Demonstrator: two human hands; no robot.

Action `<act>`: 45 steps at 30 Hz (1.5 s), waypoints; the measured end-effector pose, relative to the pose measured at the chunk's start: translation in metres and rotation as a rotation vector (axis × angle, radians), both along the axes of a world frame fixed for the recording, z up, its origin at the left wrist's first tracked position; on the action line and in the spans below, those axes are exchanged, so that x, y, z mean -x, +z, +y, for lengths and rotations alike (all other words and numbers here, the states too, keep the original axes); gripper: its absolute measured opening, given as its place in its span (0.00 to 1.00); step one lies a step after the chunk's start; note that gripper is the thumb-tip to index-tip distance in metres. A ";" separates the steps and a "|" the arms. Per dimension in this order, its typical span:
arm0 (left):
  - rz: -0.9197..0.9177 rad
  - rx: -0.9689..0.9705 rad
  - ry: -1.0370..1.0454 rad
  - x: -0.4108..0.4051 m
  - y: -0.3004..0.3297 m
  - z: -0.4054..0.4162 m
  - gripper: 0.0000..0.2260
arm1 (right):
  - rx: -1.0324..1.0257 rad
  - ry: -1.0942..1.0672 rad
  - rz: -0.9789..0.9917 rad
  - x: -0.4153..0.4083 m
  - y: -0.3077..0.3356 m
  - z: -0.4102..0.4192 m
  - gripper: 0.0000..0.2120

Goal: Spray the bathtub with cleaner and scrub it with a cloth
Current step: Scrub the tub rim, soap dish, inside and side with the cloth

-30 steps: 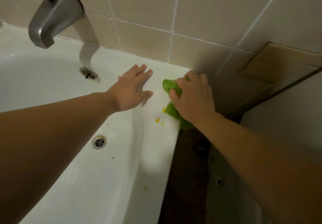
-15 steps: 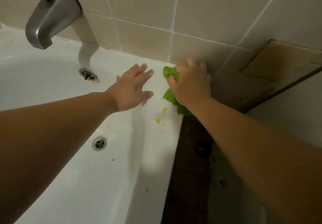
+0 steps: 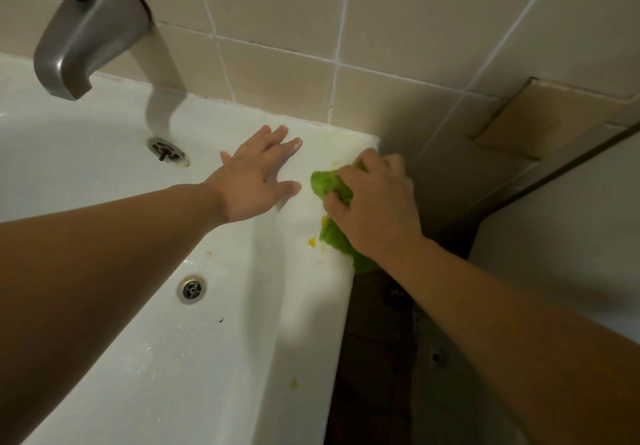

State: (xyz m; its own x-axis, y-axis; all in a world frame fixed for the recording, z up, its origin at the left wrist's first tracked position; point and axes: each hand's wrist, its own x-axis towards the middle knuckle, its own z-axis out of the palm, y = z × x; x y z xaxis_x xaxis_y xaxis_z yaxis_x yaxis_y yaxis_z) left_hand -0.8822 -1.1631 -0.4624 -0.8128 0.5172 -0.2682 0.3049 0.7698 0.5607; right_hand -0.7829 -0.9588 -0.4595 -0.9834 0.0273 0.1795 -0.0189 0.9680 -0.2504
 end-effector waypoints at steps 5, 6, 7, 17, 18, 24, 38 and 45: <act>0.000 0.010 -0.014 0.001 0.001 -0.001 0.31 | 0.018 -0.200 -0.077 0.048 0.003 0.019 0.17; 0.000 0.009 -0.013 0.001 0.001 -0.001 0.31 | -0.002 -0.225 -0.084 0.056 0.006 0.012 0.16; 0.000 0.006 -0.013 0.001 0.000 -0.001 0.31 | -0.021 -0.216 -0.081 0.054 0.008 0.003 0.14; -0.005 0.019 -0.001 0.005 0.001 -0.002 0.31 | -0.028 -0.171 -0.021 0.042 0.003 0.003 0.13; -0.007 0.022 -0.002 0.005 0.001 -0.003 0.31 | -0.037 -0.181 -0.020 0.046 0.005 -0.003 0.12; 0.005 0.030 -0.018 0.001 0.002 -0.002 0.31 | -0.001 0.070 0.040 -0.028 -0.004 -0.002 0.14; 0.103 -0.027 0.005 -0.018 -0.006 -0.006 0.26 | 0.040 0.052 0.028 -0.012 -0.007 0.025 0.16; 0.118 -0.048 0.074 -0.039 -0.005 -0.005 0.26 | -0.003 0.093 0.074 -0.018 -0.004 -0.013 0.14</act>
State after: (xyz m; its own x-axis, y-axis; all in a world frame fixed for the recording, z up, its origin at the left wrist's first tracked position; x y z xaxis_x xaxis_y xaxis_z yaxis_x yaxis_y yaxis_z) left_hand -0.8436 -1.1683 -0.4676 -0.8735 0.4647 -0.1452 0.3143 0.7660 0.5608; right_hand -0.7650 -0.9716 -0.4631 -0.9656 -0.0639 0.2519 -0.1267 0.9621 -0.2416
